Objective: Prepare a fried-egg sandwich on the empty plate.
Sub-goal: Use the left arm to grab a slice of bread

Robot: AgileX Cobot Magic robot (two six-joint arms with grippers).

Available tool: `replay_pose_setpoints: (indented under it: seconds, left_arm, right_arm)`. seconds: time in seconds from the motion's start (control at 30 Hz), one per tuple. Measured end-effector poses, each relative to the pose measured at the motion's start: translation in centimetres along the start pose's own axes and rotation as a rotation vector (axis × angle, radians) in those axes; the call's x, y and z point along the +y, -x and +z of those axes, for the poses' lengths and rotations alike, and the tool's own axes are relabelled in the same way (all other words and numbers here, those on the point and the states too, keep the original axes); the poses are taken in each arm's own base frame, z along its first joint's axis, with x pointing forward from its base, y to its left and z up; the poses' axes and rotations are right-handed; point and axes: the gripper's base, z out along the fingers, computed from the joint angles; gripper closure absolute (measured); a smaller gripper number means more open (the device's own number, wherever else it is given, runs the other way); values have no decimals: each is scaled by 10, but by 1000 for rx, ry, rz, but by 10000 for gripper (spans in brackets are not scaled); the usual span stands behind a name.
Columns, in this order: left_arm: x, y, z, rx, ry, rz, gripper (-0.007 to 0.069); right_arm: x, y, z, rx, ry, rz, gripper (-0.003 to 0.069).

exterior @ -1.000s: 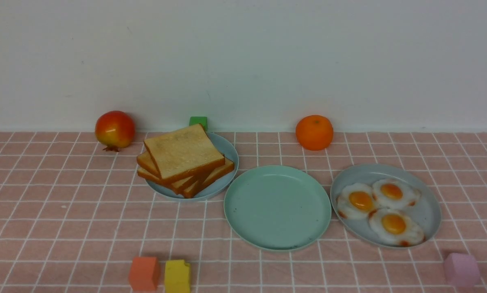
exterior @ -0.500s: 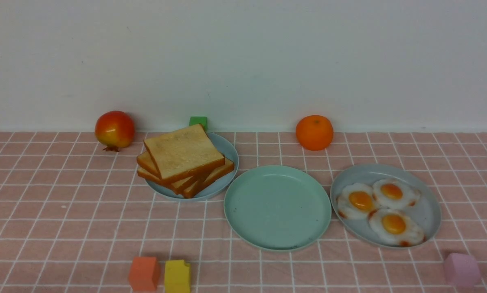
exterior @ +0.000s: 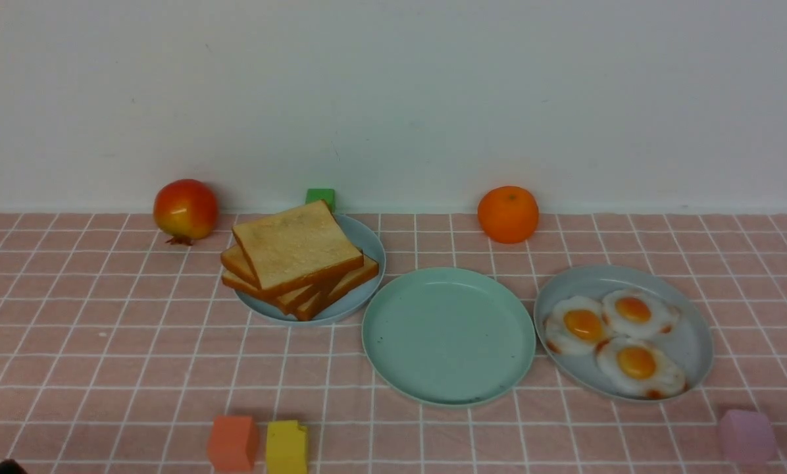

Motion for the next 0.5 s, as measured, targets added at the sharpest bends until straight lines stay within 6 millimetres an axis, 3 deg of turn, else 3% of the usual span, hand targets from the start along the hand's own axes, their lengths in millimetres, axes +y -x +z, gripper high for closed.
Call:
replay_pose_setpoints:
  seconds: [0.13, 0.3, 0.5]
  left_arm:
    - [-5, 13, -1, -142, -71, -168, 384]
    - [-12, 27, -4, -225, -113, -203, 384]
    - [-51, 82, -27, -353, -230, -152, 384]
  right_arm:
    - [2, 7, 0, -79, 22, 57, 417]
    - [4, 17, -1, -114, 36, 162, 417]
    - [14, 83, -7, -203, 53, 196, 417]
